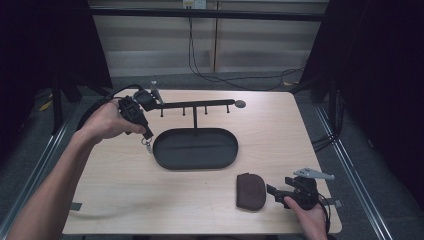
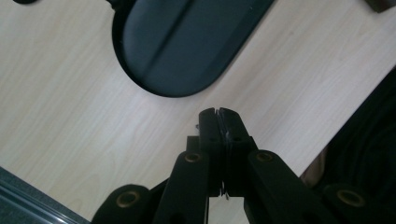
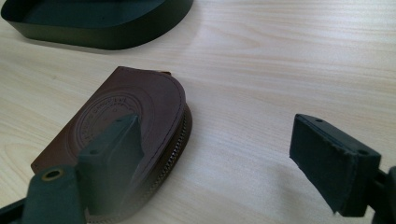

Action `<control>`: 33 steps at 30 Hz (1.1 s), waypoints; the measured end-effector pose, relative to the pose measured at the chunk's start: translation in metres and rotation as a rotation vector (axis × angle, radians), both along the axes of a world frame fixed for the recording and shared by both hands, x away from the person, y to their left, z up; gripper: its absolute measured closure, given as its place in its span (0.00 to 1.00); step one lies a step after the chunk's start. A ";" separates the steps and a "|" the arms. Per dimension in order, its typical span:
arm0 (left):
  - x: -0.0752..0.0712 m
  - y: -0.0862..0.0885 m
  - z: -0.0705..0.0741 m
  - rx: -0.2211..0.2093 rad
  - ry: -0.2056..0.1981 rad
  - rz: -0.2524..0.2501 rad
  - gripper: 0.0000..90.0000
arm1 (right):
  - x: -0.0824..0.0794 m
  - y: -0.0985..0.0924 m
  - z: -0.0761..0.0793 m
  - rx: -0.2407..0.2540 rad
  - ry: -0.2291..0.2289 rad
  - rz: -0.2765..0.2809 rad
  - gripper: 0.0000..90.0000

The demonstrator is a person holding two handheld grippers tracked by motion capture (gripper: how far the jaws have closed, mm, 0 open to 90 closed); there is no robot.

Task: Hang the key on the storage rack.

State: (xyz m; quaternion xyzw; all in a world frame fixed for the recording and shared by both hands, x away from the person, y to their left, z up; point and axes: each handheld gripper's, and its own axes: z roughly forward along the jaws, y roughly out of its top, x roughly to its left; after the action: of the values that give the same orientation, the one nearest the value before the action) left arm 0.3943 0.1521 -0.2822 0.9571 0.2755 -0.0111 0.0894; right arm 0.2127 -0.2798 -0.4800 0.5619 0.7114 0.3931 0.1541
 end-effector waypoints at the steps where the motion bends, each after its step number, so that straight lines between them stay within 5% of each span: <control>1: 0.002 -0.002 0.001 -0.006 -0.002 -0.001 0.99 | 0.000 0.000 0.000 0.001 -0.001 0.001 0.19; 10: 0.013 -0.019 0.010 0.027 -0.009 -0.006 0.99 | 0.000 0.000 0.000 0.006 0.002 0.004 0.18; 24: 0.044 -0.024 0.008 -0.037 0.022 0.028 0.99 | 0.000 0.000 0.000 0.013 0.005 0.010 0.18; 33: 0.056 -0.030 0.006 -0.020 0.014 0.052 0.99 | 0.001 -0.001 -0.001 0.017 0.007 0.011 0.18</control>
State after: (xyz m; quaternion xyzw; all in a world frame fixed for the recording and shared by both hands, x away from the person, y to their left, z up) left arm 0.4505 0.1220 -0.2757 0.9485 0.3009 -0.0181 0.0973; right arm 0.2134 -0.2807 -0.4805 0.5606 0.7117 0.3979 0.1446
